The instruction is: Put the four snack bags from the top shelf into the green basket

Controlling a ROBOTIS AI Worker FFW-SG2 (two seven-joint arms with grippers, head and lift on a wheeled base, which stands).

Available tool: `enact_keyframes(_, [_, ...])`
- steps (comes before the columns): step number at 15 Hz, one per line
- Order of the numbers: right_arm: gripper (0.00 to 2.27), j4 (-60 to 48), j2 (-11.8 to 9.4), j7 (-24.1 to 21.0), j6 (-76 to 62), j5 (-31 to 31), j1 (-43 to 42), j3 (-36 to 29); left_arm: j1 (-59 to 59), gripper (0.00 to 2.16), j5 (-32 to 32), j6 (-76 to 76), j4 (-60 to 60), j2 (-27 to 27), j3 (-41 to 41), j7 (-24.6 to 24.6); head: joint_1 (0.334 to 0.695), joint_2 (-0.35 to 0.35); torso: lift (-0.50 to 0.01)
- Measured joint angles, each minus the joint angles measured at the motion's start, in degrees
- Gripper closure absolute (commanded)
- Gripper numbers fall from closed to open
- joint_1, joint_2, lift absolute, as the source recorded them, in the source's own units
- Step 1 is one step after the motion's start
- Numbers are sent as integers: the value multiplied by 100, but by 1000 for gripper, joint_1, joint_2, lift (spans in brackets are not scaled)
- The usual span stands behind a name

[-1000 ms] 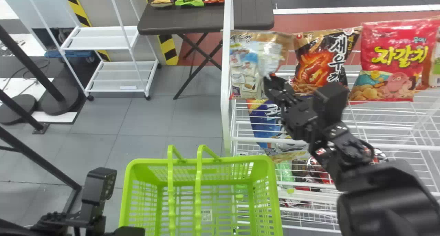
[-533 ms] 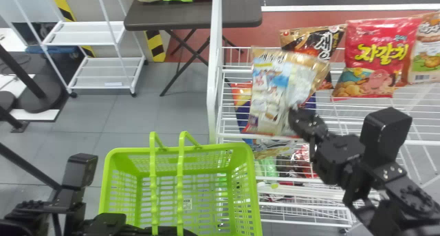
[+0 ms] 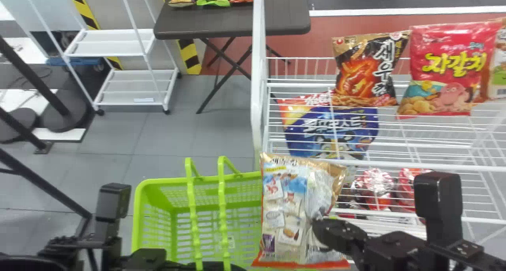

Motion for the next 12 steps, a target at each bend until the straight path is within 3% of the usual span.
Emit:
enact_keyframes(3, [2202,434,0,-134,469,90,-376,641,-17,2148,-21,0,13,-45,-25,0,695,256,0])
enact_keyframes(4, [1804,701,0,-247,498,151,-544,896,-21,2145,-29,0,12,-55,-32,0,695,291,0])
enact_keyframes(5, [637,1066,0,-396,502,205,-770,1178,-25,2145,-39,0,9,-68,-43,0,695,350,0])
enact_keyframes(6, [-2,1452,0,-533,410,265,-986,1430,-27,2145,-49,0,3,-77,-53,0,695,350,0])
enact_keyframes(9, [46,2090,0,-592,-351,343,-1200,1731,-28,2145,-71,0,1,-94,-61,0,695,350,0])
enact_keyframes(12, [56,1616,0,-378,-788,97,-873,1255,-20,2145,-75,0,24,-90,-37,0,695,350,0])
